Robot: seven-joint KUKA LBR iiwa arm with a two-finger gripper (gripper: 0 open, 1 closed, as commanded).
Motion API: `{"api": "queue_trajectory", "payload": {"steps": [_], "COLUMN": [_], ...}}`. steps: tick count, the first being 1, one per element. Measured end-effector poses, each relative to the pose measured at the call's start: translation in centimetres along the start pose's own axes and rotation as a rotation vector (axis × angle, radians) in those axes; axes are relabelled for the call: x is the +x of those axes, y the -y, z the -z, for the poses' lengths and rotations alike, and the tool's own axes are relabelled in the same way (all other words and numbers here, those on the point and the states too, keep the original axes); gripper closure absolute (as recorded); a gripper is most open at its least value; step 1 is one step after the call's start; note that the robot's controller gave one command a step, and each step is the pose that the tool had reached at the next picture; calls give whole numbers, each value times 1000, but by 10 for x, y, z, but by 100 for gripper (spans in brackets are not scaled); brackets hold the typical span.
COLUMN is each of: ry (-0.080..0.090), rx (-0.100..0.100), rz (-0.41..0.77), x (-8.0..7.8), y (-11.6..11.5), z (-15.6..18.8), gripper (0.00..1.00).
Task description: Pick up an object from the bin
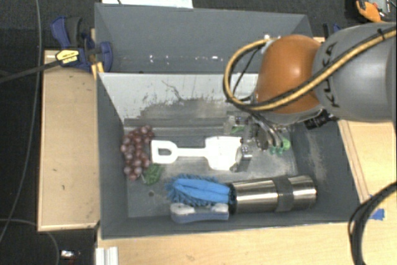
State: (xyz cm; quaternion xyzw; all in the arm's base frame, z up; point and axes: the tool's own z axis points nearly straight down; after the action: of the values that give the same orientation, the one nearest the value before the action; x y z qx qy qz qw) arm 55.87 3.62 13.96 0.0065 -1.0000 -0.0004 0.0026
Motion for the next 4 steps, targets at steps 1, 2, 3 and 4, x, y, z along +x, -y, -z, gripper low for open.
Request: {"api": "queue_trajectory", "payload": {"steps": [1, 2, 3, 4], "ry": [8, 7, 25, 8], "rx": [0, -2, 1, -3], "rz": [-2, -13, 139, 2], "x": [-2, -23, -33, -19], "y": [0, -30, -35, -76], "z": [5, -68, -4, -39], "gripper": [0, 0, 0, 0]}}
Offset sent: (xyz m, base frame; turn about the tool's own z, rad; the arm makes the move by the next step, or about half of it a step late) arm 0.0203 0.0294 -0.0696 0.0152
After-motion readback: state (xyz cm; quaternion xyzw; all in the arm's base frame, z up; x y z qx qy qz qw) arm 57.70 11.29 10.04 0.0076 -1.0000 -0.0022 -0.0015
